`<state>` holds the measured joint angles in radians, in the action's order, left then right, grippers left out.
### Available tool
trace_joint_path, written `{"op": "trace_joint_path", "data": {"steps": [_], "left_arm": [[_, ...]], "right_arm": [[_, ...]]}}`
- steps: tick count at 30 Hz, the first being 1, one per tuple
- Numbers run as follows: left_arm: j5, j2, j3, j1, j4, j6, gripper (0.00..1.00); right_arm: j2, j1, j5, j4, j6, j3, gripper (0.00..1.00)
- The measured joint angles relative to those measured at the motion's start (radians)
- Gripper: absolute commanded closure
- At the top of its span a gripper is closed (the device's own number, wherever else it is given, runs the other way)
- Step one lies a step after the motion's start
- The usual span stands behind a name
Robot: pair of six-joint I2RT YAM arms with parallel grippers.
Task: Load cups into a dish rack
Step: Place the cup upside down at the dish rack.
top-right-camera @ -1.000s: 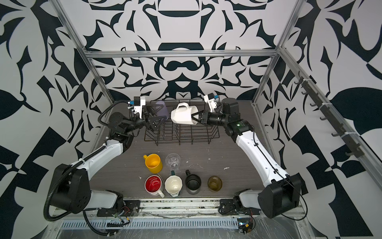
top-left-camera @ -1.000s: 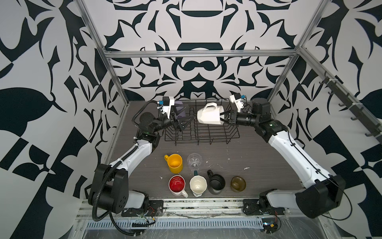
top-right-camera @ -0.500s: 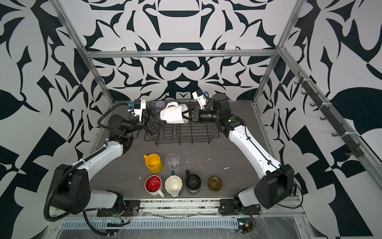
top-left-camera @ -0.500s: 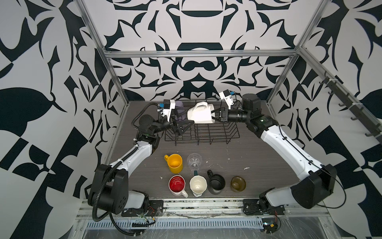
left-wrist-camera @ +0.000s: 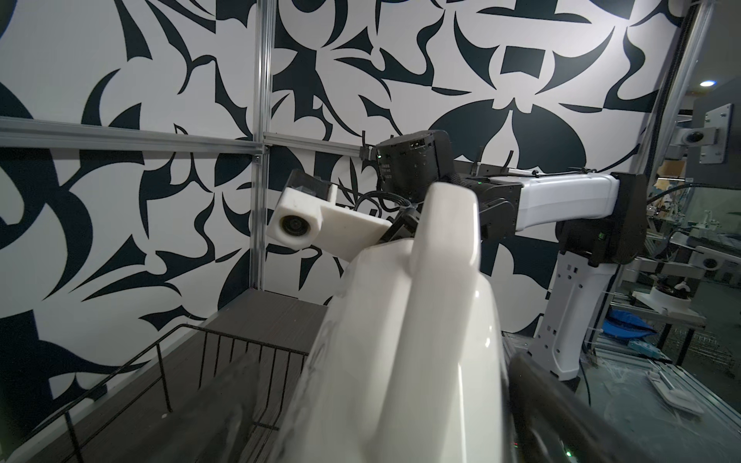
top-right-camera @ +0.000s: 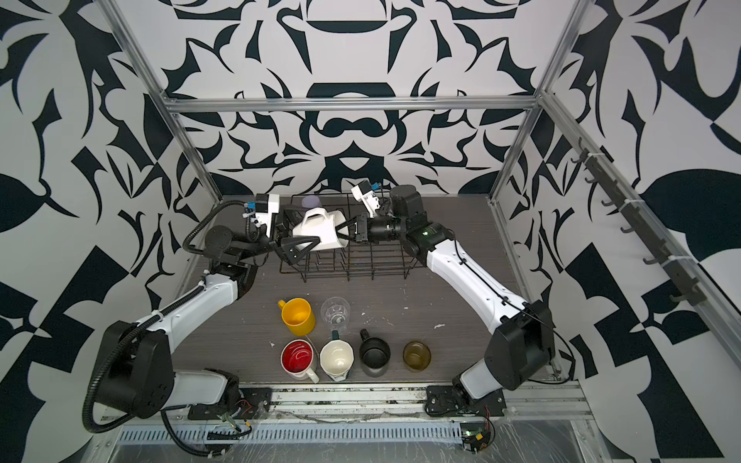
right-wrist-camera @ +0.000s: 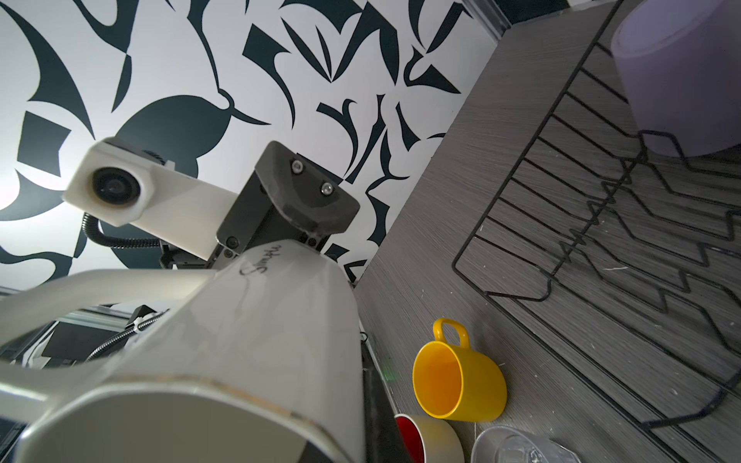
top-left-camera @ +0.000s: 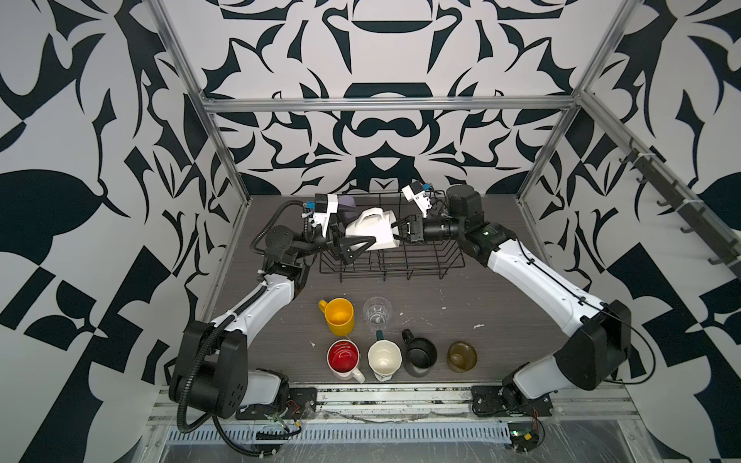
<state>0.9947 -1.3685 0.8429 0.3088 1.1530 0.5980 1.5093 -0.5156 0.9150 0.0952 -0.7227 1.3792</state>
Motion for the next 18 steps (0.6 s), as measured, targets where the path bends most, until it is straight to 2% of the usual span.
{"op": "trace_joint_path", "data": {"steps": [18], "left_arm": [[0.041, -0.016, -0.001, 0.000, 0.053, 0.055, 0.01]], "right_arm": [[0.014, -0.003, 0.029, -0.100, -0.060, 0.000, 1.00]]}}
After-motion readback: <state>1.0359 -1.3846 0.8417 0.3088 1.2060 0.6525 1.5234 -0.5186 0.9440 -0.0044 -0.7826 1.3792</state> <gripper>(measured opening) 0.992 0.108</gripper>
